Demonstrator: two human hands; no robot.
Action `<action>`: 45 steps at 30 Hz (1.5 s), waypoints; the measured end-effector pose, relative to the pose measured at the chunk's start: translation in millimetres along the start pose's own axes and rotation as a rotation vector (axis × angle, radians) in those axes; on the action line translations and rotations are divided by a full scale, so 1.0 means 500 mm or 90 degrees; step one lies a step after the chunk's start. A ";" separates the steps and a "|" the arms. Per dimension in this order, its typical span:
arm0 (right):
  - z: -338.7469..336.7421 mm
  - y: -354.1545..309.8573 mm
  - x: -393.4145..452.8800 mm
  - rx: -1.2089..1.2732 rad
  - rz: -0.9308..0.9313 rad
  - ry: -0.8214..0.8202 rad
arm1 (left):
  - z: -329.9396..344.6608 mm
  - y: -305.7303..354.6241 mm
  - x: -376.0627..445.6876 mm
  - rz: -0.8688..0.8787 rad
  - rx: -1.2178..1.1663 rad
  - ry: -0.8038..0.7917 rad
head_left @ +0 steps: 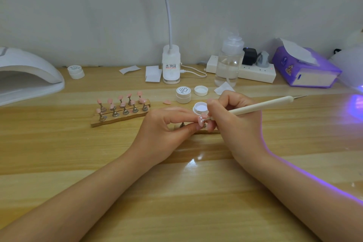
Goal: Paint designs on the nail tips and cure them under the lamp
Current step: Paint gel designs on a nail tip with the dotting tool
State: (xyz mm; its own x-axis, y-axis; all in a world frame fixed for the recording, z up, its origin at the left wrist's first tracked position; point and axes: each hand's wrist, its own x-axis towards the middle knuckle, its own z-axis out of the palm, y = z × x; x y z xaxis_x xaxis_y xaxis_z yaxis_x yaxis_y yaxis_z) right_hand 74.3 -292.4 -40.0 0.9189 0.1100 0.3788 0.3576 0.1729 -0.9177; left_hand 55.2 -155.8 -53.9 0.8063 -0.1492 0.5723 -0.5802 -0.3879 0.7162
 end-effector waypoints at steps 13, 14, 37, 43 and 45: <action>-0.001 -0.002 -0.002 -0.027 -0.007 -0.004 | -0.001 0.002 -0.001 -0.006 -0.003 0.010; 0.000 -0.003 -0.003 -0.028 -0.011 -0.005 | -0.001 0.002 -0.001 -0.007 -0.005 0.011; -0.002 0.002 -0.003 -0.075 -0.012 -0.008 | -0.001 -0.002 -0.001 -0.013 -0.001 0.006; 0.000 0.003 -0.003 -0.066 -0.012 -0.003 | -0.002 -0.002 -0.002 -0.015 -0.004 0.006; 0.001 0.003 -0.002 -0.068 -0.009 -0.001 | -0.001 -0.003 -0.002 -0.017 -0.003 0.006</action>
State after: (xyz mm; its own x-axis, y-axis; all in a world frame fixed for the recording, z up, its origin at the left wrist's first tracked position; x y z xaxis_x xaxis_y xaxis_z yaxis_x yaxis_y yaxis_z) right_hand 73.6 -291.6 -41.5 0.9137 0.1100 0.3913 0.3856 0.0697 -0.9200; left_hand 55.4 -154.5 -55.3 0.8206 -0.1296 0.5566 -0.5586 -0.3873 0.7335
